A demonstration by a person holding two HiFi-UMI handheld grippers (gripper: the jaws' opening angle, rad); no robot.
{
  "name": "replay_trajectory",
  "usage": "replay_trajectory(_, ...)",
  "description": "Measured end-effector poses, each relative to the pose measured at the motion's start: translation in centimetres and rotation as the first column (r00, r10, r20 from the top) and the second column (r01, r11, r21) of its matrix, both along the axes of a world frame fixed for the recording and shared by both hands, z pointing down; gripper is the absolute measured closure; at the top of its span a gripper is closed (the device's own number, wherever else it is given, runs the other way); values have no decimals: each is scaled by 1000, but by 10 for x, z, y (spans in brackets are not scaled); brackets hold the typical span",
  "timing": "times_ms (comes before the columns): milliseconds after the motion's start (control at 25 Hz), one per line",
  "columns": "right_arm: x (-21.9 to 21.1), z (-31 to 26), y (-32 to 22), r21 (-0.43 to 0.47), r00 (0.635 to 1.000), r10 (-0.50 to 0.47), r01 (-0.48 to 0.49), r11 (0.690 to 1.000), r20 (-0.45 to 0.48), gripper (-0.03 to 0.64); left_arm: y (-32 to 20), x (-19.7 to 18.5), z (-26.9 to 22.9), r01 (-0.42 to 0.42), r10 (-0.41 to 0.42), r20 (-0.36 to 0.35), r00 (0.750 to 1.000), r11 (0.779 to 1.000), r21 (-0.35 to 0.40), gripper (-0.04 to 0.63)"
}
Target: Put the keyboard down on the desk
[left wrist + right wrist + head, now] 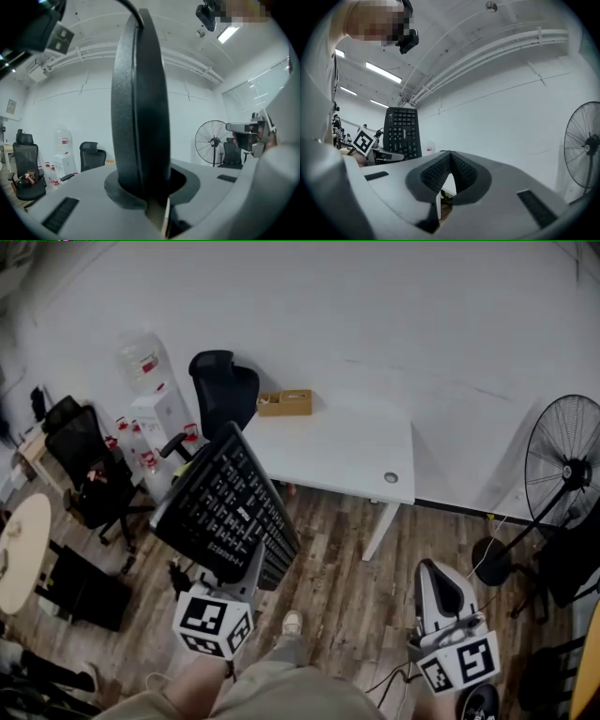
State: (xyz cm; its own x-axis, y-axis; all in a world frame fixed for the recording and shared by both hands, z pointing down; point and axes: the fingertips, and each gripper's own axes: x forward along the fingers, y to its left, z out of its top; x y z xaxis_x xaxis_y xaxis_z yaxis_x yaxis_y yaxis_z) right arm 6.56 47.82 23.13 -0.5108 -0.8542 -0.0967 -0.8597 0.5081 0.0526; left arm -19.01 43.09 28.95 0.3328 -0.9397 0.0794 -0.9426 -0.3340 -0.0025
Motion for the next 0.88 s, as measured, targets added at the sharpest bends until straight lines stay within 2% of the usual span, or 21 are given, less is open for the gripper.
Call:
replay_trajectory(240,-3,13,-32,21,998,11,-10,1000,-66,592,-26,-4,8,-1,1,12,1000,1000,-1,509)
replay_trajectory(400,8,12,-77,8,998,34,-33,999,-60,592,-72,2,16,-10,10,-6,1000,1000,-23,509)
replay_trajectory(600,-7,21,-130,-6,995,27,-28,1000,-93,592,-130,-7,35,-13,11,-31,999,998,-58,509)
replay_trajectory(880,-18,20,-233,-56,995,47,-52,997,-85,592,-237,-20,42,-36,31,-45,999,993,-114,509)
